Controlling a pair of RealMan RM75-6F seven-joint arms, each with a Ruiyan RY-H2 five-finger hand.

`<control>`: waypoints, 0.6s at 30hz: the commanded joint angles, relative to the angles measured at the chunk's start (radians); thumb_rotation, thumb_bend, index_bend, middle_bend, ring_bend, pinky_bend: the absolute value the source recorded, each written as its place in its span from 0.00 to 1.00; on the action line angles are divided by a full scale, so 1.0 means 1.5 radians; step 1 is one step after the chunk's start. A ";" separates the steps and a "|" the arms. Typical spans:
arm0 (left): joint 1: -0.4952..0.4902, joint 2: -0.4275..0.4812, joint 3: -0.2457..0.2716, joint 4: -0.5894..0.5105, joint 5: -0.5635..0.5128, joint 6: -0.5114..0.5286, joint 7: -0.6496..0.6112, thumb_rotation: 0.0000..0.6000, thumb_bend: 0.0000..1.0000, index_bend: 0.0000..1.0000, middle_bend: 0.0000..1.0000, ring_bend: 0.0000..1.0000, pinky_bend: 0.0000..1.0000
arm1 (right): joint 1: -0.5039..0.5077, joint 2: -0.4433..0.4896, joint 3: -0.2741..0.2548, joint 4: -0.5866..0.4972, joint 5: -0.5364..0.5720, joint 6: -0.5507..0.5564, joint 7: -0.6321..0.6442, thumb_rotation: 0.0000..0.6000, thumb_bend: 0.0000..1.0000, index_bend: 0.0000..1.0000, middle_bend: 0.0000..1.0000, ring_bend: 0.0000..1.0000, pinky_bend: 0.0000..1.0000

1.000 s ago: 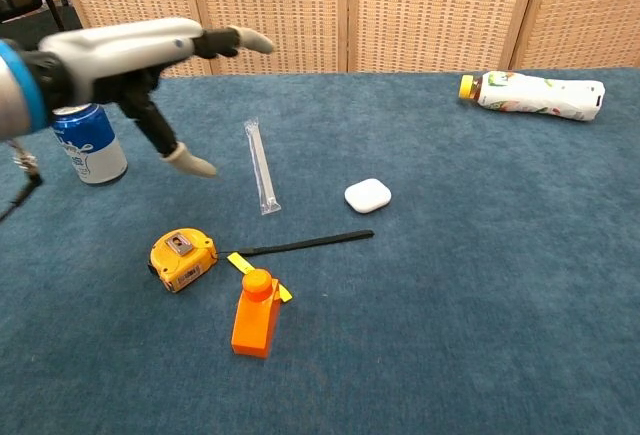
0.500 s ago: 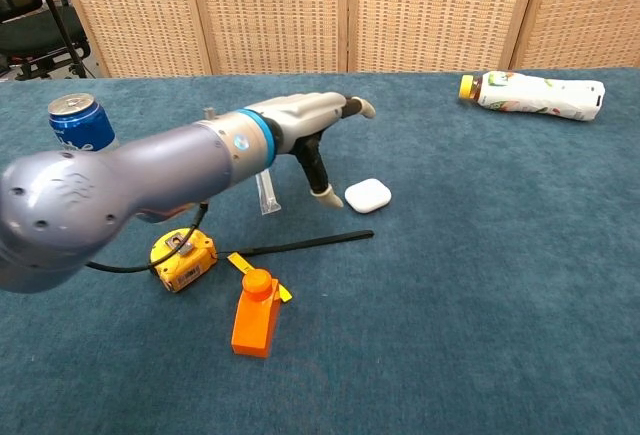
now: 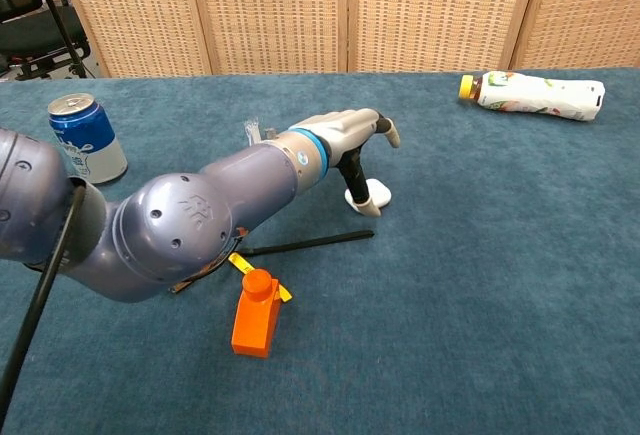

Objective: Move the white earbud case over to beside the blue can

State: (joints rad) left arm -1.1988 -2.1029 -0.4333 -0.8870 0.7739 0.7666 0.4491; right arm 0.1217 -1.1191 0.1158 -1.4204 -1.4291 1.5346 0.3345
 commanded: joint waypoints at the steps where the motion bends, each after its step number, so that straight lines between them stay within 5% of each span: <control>1: -0.016 -0.027 -0.010 0.038 -0.002 0.009 -0.005 1.00 0.00 0.29 0.12 0.12 0.26 | -0.001 0.001 0.003 0.001 0.002 -0.003 0.002 1.00 0.00 0.00 0.00 0.00 0.00; 13: -0.040 -0.086 -0.037 0.113 -0.018 0.036 0.019 1.00 0.03 0.37 0.21 0.21 0.40 | -0.004 0.004 0.011 0.001 0.003 -0.011 0.010 1.00 0.00 0.00 0.00 0.00 0.00; 18: -0.045 -0.106 -0.041 0.130 -0.003 0.060 0.013 1.00 0.16 0.48 0.32 0.33 0.52 | -0.006 0.005 0.014 0.001 0.002 -0.011 0.016 1.00 0.00 0.00 0.00 0.00 0.00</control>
State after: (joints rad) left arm -1.2649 -2.2568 -0.4926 -0.6961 0.7654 0.8523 0.4714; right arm 0.1124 -1.1120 0.1364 -1.4187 -1.4268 1.5179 0.3589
